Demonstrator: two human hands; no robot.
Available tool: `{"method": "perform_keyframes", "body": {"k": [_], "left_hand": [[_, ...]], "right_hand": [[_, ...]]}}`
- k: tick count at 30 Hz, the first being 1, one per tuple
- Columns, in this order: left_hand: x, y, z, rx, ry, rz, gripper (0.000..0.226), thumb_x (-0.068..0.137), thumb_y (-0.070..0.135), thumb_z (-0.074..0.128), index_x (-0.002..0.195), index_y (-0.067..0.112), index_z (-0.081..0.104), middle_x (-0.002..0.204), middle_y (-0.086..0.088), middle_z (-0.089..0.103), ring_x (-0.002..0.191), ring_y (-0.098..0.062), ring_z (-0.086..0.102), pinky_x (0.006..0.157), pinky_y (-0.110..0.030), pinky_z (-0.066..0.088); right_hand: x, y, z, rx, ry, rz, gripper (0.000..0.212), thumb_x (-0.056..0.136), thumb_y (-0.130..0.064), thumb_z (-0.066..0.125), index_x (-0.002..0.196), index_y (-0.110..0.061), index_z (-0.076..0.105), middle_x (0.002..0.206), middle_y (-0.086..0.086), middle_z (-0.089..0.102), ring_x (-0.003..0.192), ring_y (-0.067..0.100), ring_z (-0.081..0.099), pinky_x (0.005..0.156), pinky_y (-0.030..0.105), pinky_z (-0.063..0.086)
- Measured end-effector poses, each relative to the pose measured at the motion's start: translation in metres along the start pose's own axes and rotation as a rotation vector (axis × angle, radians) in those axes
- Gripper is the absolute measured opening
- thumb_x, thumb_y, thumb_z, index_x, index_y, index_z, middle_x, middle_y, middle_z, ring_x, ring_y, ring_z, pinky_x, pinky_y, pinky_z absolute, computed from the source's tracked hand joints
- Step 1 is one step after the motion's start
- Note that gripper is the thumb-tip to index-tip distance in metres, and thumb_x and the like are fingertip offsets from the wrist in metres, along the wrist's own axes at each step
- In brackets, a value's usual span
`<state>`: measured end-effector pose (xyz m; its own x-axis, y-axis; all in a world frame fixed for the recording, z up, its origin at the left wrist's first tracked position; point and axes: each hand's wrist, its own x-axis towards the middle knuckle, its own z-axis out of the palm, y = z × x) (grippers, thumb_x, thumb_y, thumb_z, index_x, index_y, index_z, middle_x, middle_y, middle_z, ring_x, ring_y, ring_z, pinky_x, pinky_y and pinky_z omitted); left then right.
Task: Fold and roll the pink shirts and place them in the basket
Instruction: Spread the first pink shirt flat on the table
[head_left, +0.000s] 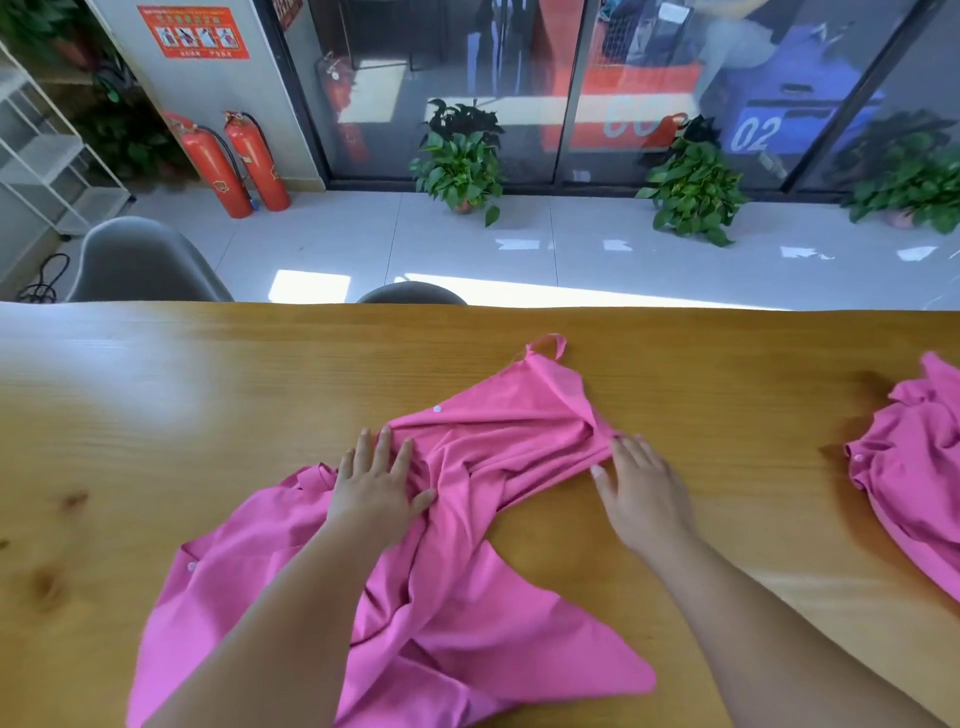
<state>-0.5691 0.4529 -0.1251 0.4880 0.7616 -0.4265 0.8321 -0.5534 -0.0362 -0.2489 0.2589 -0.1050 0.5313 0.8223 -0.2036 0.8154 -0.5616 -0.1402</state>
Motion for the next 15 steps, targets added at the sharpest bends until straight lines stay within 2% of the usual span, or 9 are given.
{"method": "perform_keyframes", "body": {"k": [2, 4, 6, 7, 9, 11, 13, 15], "left_hand": [[0.005, -0.003, -0.004, 0.013, 0.010, -0.032, 0.086, 0.103, 0.073, 0.024, 0.170, 0.027, -0.004, 0.177, -0.009, -0.013, 0.161, -0.037, -0.017, 0.131, -0.054, -0.001], [0.008, -0.001, -0.008, -0.004, 0.072, -0.045, 0.075, 0.108, 0.054, 0.032, 0.170, 0.026, 0.002, 0.178, -0.009, -0.008, 0.162, -0.037, -0.016, 0.131, -0.055, 0.000], [0.006, 0.008, -0.009, -0.056, 0.180, -0.026, 0.067, 0.107, 0.037, 0.035, 0.170, 0.021, 0.016, 0.178, -0.010, 0.004, 0.163, -0.036, -0.007, 0.131, -0.056, 0.007], [0.001, 0.015, -0.009, -0.098, 0.236, -0.011, 0.064, 0.106, 0.036, 0.032, 0.168, 0.019, 0.024, 0.177, -0.011, 0.012, 0.163, -0.036, 0.002, 0.131, -0.056, 0.011], [-0.015, 0.031, -0.008, -0.200, 0.345, 0.026, 0.062, 0.107, 0.044, 0.028, 0.162, 0.018, 0.038, 0.172, -0.011, 0.028, 0.161, -0.034, 0.019, 0.129, -0.055, 0.019], [-0.039, 0.046, -0.001, -0.283, 0.400, 0.043, 0.063, 0.107, 0.055, 0.032, 0.161, 0.022, 0.041, 0.169, -0.009, 0.036, 0.158, -0.032, 0.027, 0.129, -0.054, 0.020], [-0.066, 0.055, 0.014, -0.292, 0.341, 0.036, 0.072, 0.104, 0.070, 0.030, 0.164, 0.030, 0.033, 0.170, -0.006, 0.032, 0.160, -0.029, 0.023, 0.130, -0.054, 0.016], [-0.091, 0.047, 0.037, -0.221, 0.243, 0.046, 0.084, 0.099, 0.082, 0.026, 0.168, 0.034, 0.022, 0.175, -0.004, 0.021, 0.163, -0.028, 0.013, 0.131, -0.054, 0.011]], "right_hand": [[0.012, 0.012, -0.005, 0.070, 0.006, 0.084, 0.066, 0.110, -0.051, 0.032, 0.165, -0.014, 0.033, 0.170, 0.003, 0.035, 0.160, 0.023, 0.024, 0.128, 0.042, 0.024], [0.020, 0.017, -0.007, 0.137, -0.037, 0.154, 0.068, 0.109, -0.053, 0.033, 0.166, -0.015, 0.029, 0.172, 0.006, 0.031, 0.159, 0.027, 0.024, 0.128, 0.043, 0.024], [0.016, 0.009, -0.006, 0.117, -0.033, 0.176, 0.068, 0.108, -0.052, 0.039, 0.166, -0.018, 0.028, 0.173, 0.010, 0.026, 0.157, 0.034, 0.023, 0.127, 0.048, 0.026], [0.009, 0.000, -0.005, 0.062, 0.008, 0.148, 0.067, 0.106, -0.048, 0.047, 0.164, -0.020, 0.031, 0.172, 0.013, 0.024, 0.156, 0.038, 0.024, 0.125, 0.051, 0.030], [-0.010, -0.024, 0.002, -0.004, 0.073, 0.006, 0.068, 0.099, -0.036, 0.062, 0.160, -0.021, 0.038, 0.168, 0.015, 0.029, 0.152, 0.040, 0.029, 0.118, 0.054, 0.040], [-0.032, -0.050, 0.015, 0.011, 0.033, -0.229, 0.066, 0.095, -0.029, 0.065, 0.157, -0.025, 0.043, 0.166, 0.008, 0.034, 0.149, 0.034, 0.037, 0.112, 0.052, 0.047], [-0.053, -0.070, 0.034, -0.024, -0.066, -0.382, 0.066, 0.097, -0.033, 0.061, 0.159, -0.028, 0.039, 0.168, 0.003, 0.031, 0.150, 0.028, 0.037, 0.115, 0.047, 0.044], [-0.068, -0.076, 0.046, -0.065, -0.095, -0.359, 0.070, 0.099, -0.039, 0.061, 0.163, -0.024, 0.036, 0.171, 0.005, 0.031, 0.153, 0.028, 0.035, 0.120, 0.046, 0.040]]}}
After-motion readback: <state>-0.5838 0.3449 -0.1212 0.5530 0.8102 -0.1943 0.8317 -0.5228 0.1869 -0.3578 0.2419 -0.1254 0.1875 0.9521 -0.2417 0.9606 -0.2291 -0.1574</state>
